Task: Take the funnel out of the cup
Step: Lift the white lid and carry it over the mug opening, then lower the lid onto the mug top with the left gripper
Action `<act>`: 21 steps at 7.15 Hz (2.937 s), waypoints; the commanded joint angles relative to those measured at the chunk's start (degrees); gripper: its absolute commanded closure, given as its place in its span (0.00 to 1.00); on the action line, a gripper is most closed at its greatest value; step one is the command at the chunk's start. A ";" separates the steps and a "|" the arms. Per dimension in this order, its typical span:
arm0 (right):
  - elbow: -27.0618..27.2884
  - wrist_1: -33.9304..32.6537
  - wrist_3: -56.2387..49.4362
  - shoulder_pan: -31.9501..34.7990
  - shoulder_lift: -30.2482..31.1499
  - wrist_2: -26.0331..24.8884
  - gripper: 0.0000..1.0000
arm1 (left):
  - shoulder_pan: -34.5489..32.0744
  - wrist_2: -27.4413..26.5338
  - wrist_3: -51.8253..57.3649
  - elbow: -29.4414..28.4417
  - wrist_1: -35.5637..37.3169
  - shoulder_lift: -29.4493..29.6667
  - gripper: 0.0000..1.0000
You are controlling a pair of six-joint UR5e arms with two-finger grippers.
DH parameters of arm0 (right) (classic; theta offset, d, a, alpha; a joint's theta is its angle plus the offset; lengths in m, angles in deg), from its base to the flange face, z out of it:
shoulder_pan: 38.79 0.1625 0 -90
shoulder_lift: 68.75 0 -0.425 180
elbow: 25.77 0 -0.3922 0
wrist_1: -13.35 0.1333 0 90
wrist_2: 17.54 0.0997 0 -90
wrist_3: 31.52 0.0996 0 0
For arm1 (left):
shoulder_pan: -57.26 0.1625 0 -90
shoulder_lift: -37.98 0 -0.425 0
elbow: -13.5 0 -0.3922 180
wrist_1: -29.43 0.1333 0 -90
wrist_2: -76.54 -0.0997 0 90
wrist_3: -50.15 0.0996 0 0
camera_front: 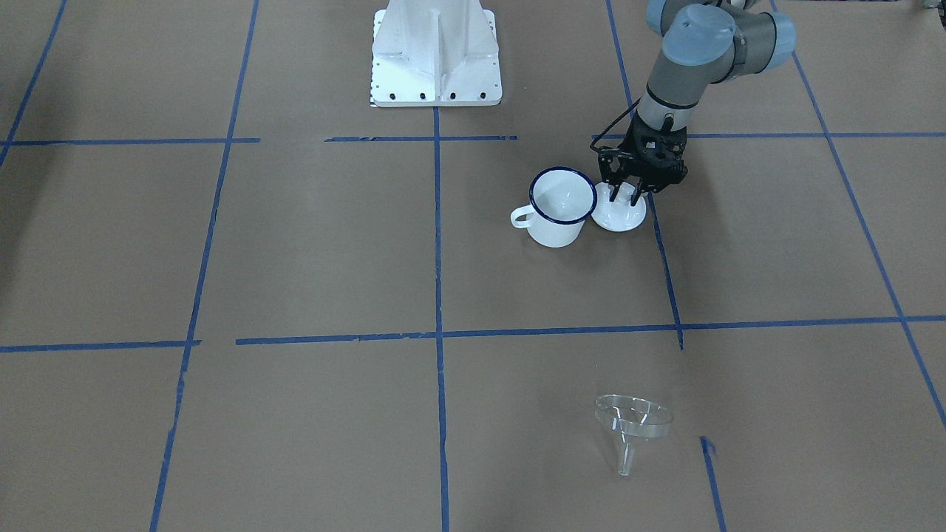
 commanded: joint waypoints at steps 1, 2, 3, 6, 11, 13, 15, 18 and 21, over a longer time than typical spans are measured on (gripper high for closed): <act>0.00 0.00 0.00 0.00 0.00 0.00 0.00 | -3.31 0.36 1.94 6.29 3.60 -1.84 1.00; 0.00 0.00 0.00 0.00 0.00 0.00 0.00 | -6.38 0.54 3.87 11.11 9.64 -1.59 1.00; 0.00 0.00 0.00 0.00 0.00 0.00 0.00 | -7.02 1.06 3.89 14.55 14.75 -0.20 1.00; 0.00 0.00 0.00 0.00 0.00 0.00 0.00 | -6.24 3.00 -4.24 11.27 24.28 14.89 1.00; 0.00 0.00 0.00 0.00 0.00 0.00 0.00 | -2.11 2.39 -7.62 4.13 24.29 19.50 1.00; 0.00 0.00 0.00 0.00 0.00 0.00 0.00 | -1.93 2.30 -8.23 3.86 24.38 19.33 1.00; 0.00 0.00 0.00 0.00 0.00 0.00 0.00 | -1.93 2.30 -8.24 3.69 24.29 19.06 1.00; 0.00 0.00 0.00 0.00 0.00 0.00 0.00 | -2.02 2.30 -8.24 3.25 24.29 18.89 1.00; 0.00 0.00 0.00 0.00 0.00 0.00 0.00 | -2.02 2.21 -8.24 2.81 24.29 18.89 1.00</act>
